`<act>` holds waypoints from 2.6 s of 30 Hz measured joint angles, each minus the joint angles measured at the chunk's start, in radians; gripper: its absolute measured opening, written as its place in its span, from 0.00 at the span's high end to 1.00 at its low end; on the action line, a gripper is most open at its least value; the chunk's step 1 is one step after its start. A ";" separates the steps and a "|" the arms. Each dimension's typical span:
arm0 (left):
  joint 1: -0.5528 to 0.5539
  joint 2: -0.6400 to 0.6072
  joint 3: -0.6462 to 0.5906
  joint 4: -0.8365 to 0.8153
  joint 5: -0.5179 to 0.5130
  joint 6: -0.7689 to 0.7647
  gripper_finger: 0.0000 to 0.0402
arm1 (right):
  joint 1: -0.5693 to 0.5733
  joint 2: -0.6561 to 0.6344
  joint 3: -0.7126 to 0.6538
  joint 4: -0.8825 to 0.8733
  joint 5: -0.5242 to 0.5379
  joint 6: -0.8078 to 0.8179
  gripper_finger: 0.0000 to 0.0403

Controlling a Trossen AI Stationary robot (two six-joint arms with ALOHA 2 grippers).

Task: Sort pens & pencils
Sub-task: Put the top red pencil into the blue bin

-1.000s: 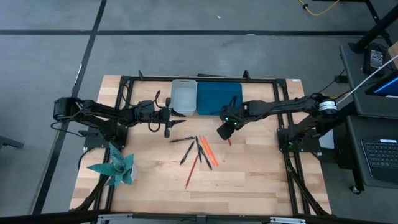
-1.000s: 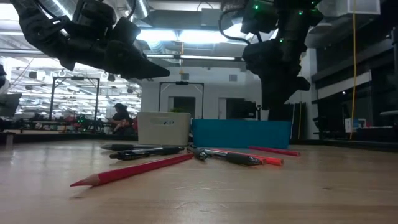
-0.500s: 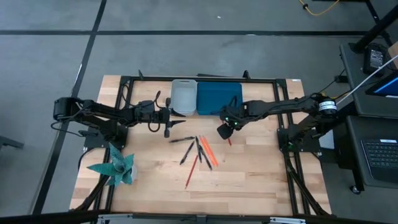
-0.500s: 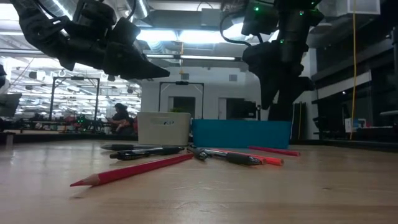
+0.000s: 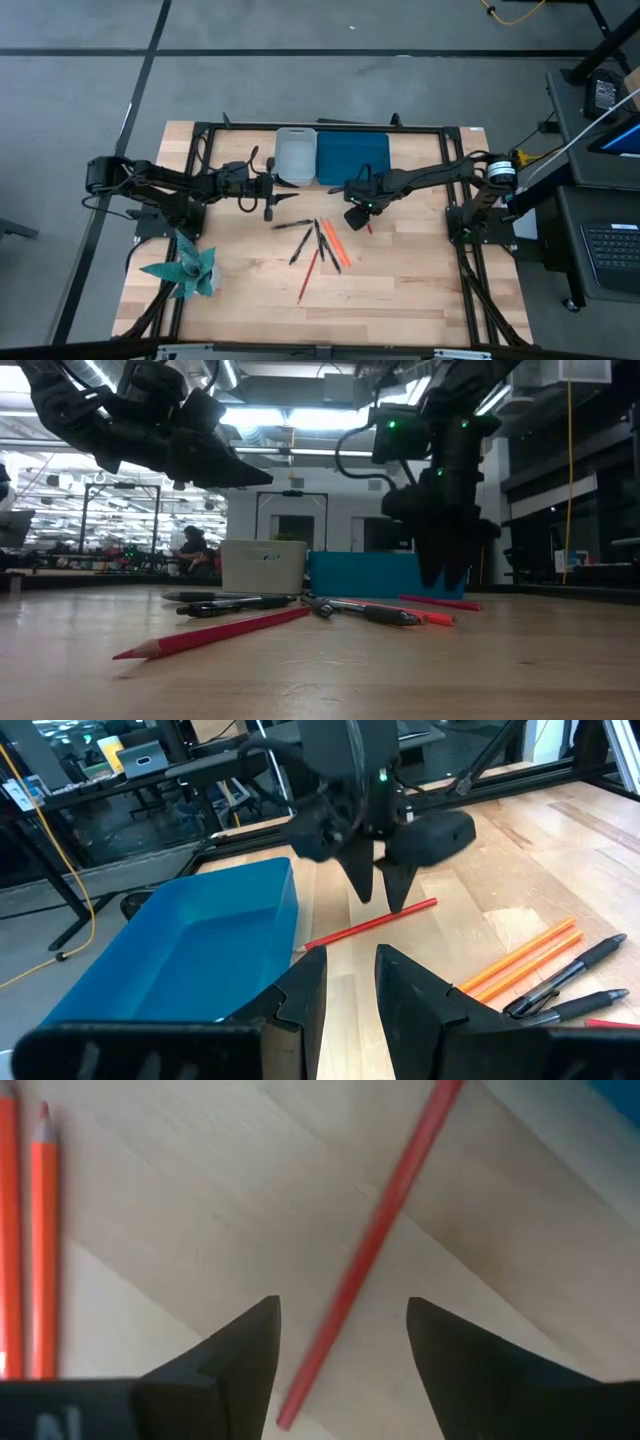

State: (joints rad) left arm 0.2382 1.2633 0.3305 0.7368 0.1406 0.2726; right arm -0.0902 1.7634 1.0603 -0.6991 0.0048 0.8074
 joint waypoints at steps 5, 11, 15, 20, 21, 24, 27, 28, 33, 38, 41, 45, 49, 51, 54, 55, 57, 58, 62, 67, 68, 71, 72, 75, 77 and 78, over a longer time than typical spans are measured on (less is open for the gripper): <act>0.000 0.000 0.000 0.000 0.000 0.000 0.79 | 0.000 0.039 0.000 0.031 0.000 -0.001 0.46; 0.000 0.000 0.000 -0.002 0.000 0.000 0.79 | -0.006 0.060 0.000 0.039 0.008 0.000 0.46; 0.000 0.000 0.000 -0.003 0.000 0.000 0.79 | -0.016 0.070 0.002 0.045 0.006 0.004 0.46; 0.000 0.000 0.000 -0.003 0.000 0.000 0.79 | -0.018 0.071 0.002 0.047 0.038 0.026 0.46; 0.000 0.000 0.000 -0.003 0.000 0.000 0.79 | -0.018 0.072 0.002 0.048 0.039 0.026 0.46; 0.000 0.000 0.000 -0.003 0.000 0.000 0.79 | -0.018 0.072 0.002 0.049 0.037 0.024 0.46; 0.000 0.000 0.000 -0.003 0.000 0.000 0.79 | -0.018 0.072 0.001 0.050 0.034 0.023 0.46; 0.000 0.000 0.000 -0.003 0.000 0.000 0.79 | -0.018 0.073 0.001 0.050 0.032 0.019 0.46; 0.000 0.000 0.000 -0.003 0.000 0.000 0.79 | -0.018 0.073 0.001 0.050 0.030 0.004 0.48; 0.000 0.000 0.000 -0.003 0.000 0.000 0.79 | -0.018 0.074 0.001 0.048 0.032 0.052 0.51; 0.000 0.000 0.000 -0.003 0.000 0.000 0.79 | -0.018 0.074 0.001 0.046 0.051 0.074 0.53; 0.000 0.000 0.000 -0.003 0.000 0.001 0.79 | -0.003 0.075 0.001 0.045 0.078 0.083 0.55; 0.000 0.000 0.000 -0.003 0.000 0.001 0.79 | 0.004 0.075 0.000 0.045 0.087 0.093 0.56; 0.000 0.000 0.000 -0.003 0.000 0.001 0.79 | 0.004 0.075 0.000 0.045 0.088 0.106 0.56; 0.000 0.000 0.000 -0.003 0.000 0.001 0.79 | 0.010 0.076 0.000 0.046 0.107 0.108 0.56; 0.000 0.000 0.000 -0.003 0.000 0.001 0.79 | 0.013 0.076 0.000 0.046 0.112 0.108 0.56; 0.000 0.000 0.000 -0.003 0.000 0.001 0.79 | 0.015 0.076 0.000 0.047 0.116 0.108 0.56; 0.000 0.000 0.000 -0.003 0.000 0.001 0.79 | 0.015 0.076 0.000 0.046 0.116 0.107 0.56; 0.000 0.000 0.000 -0.003 0.000 0.001 0.79 | 0.015 0.076 0.000 0.046 0.116 0.106 0.56; 0.000 0.000 0.000 -0.003 0.000 0.001 0.79 | 0.015 0.076 0.000 0.046 0.112 0.106 0.56; 0.000 0.000 0.000 -0.003 0.000 0.001 0.79 | 0.015 0.076 0.000 0.046 0.111 0.107 0.57; 0.000 0.000 0.000 -0.003 0.000 0.001 0.79 | 0.015 0.076 0.000 0.045 0.106 0.110 0.60; 0.000 0.000 0.000 -0.003 0.000 0.001 0.79 | 0.015 0.076 0.000 0.045 0.106 0.110 0.61; 0.000 0.000 0.000 -0.003 0.000 0.001 0.79 | 0.014 0.076 0.000 0.046 0.107 0.110 0.67; 0.000 0.000 0.000 -0.003 0.000 0.001 0.79 | 0.014 0.076 0.000 0.047 0.108 0.109 0.72; 0.000 0.000 0.000 -0.003 0.000 0.001 0.79 | 0.014 0.076 0.000 0.048 0.107 0.108 0.74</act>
State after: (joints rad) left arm 0.2379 1.2633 0.3305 0.7338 0.1405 0.2733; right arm -0.0761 1.8397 1.0603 -0.6513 0.1118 0.9154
